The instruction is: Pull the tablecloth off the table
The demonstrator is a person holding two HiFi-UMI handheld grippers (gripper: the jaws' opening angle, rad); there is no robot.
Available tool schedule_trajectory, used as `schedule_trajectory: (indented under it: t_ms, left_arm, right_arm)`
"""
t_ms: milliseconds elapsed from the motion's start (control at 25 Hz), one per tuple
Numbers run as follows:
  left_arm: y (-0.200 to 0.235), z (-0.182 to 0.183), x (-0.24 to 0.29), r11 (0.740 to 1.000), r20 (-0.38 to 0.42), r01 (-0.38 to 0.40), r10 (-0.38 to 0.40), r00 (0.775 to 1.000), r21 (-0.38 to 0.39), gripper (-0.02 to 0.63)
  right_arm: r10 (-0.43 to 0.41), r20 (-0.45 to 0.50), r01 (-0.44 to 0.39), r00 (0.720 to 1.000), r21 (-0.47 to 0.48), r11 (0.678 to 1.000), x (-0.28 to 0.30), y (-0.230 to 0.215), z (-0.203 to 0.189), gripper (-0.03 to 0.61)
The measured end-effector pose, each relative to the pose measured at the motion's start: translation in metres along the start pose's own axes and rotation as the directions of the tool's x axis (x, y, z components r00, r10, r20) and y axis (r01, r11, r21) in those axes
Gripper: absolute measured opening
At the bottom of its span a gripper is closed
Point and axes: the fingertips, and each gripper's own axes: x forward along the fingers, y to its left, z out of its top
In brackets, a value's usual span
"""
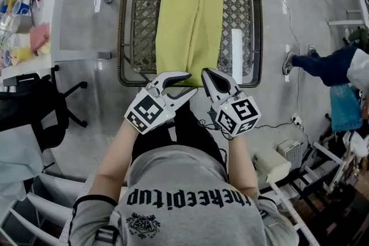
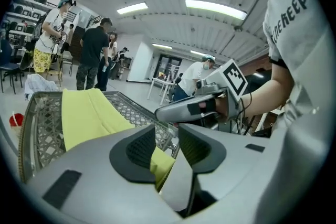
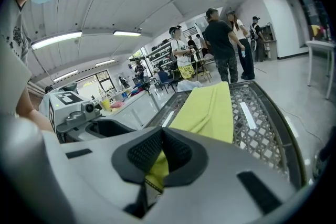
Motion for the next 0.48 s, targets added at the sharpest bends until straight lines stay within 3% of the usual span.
schedule_trajectory:
  t_ms: [120, 280, 480]
  left_arm:
    - [0.011, 0.003, -0.005, 0.996, 0.021, -0.092, 0.091, 0.996, 0.011, 0.03]
    - [0.029, -0.008, -0.01, 0.986, -0.004, -0.154, 0.154, 0.988, -0.057, 0.015]
    - [0.054, -0.033, -0.021, 0.963, -0.063, -0.256, 0.252, 0.966, -0.078, 0.014]
  right_arm:
    - [-0.003, 0.0, 0.003, 1.0, 0.003, 1.0, 0.0, -0.001, 0.0, 0.011]
    - [-0.005, -0.005, 0.005, 1.0, 0.008, 1.0, -0.001, -0.004, -0.004, 0.011]
    - [-0.029, -0.021, 0.03, 0.999, 0.017, 0.999, -0.004, -0.011, -0.014, 0.011]
